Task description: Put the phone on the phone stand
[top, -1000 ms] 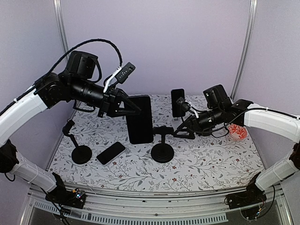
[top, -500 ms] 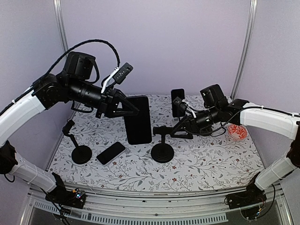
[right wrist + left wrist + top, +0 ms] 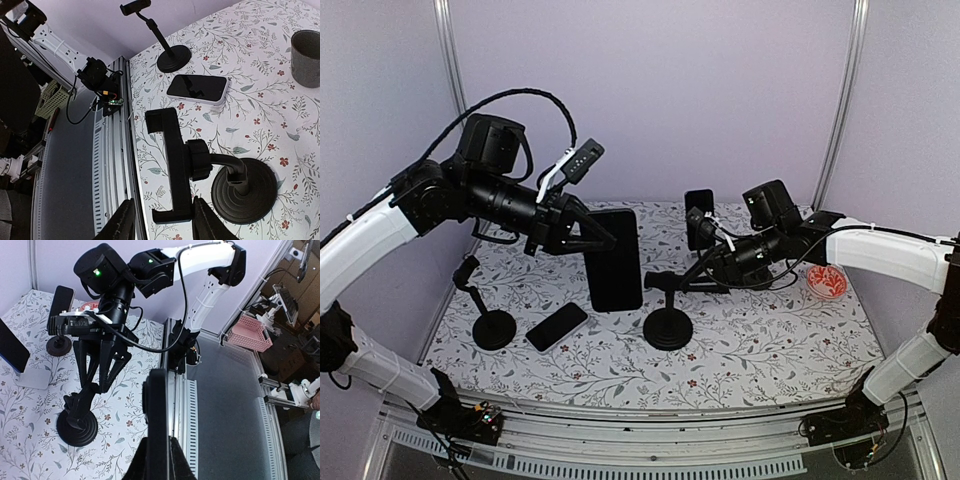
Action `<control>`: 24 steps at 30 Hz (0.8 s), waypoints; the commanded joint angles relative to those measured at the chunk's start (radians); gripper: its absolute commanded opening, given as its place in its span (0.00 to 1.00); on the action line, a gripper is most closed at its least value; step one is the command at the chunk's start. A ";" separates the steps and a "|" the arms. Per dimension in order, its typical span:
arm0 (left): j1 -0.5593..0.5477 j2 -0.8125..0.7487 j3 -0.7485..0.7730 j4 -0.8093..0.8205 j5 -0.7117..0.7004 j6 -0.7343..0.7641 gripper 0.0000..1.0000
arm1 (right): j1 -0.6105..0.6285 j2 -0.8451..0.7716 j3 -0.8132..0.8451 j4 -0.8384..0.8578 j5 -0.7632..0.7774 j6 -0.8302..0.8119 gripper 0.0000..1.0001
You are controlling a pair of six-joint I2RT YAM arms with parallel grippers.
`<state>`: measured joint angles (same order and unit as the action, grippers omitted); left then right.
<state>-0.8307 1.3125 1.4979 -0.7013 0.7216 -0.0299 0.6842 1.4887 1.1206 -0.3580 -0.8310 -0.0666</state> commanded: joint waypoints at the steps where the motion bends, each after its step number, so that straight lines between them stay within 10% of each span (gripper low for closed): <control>1: 0.015 -0.033 -0.007 0.039 0.026 -0.003 0.00 | -0.005 0.003 0.025 0.016 -0.036 -0.005 0.38; 16: 0.016 -0.041 -0.015 0.043 0.034 -0.011 0.00 | -0.005 0.016 0.021 -0.024 0.007 -0.012 0.46; 24: 0.015 -0.050 -0.025 0.048 0.035 -0.018 0.00 | -0.005 0.028 0.025 -0.026 0.005 -0.012 0.33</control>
<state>-0.8303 1.2980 1.4780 -0.6971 0.7288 -0.0376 0.6842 1.5005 1.1206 -0.3775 -0.8207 -0.0715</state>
